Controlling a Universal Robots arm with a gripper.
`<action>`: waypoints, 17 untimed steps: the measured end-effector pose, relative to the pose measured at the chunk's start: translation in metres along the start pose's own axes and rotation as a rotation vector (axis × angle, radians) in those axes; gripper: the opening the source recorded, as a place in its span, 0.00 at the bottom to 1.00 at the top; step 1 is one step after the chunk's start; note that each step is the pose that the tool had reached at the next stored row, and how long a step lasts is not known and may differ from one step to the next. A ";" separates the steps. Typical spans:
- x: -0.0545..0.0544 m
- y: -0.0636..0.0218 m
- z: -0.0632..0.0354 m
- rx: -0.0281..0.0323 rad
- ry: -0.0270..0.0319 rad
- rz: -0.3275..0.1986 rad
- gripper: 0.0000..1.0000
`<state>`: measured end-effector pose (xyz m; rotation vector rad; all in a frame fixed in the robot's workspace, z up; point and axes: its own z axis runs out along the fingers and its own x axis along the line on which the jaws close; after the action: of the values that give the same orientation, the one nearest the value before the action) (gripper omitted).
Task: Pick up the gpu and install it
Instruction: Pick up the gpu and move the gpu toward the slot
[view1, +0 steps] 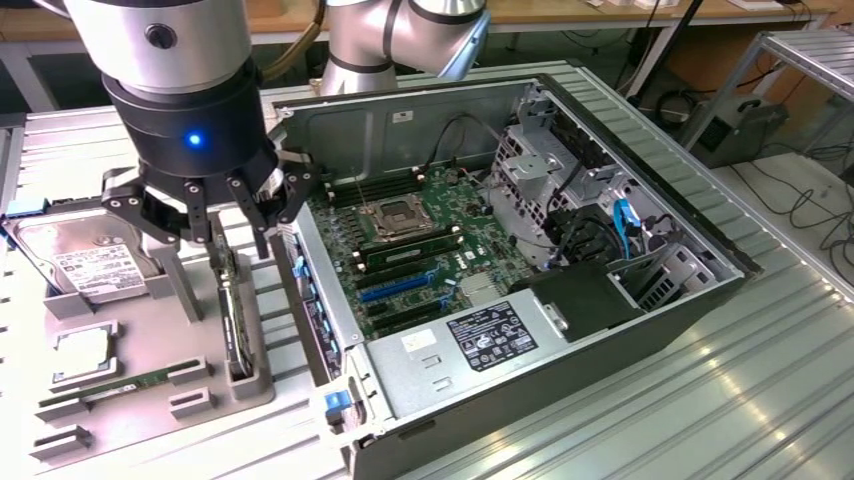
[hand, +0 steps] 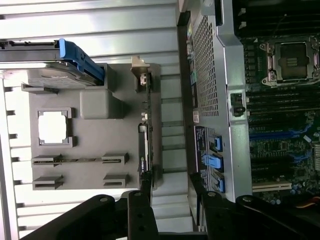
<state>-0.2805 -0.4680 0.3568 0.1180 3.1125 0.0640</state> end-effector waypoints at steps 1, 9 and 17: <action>0.000 0.0000 0.0004 0.0000 0.0000 0.000 0.42; 0.001 -0.0002 0.0031 0.0000 0.0000 0.000 0.42; 0.001 -0.0003 0.0061 0.0000 0.0000 0.000 0.42</action>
<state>-0.2817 -0.4680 0.3506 0.1179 3.1125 0.0640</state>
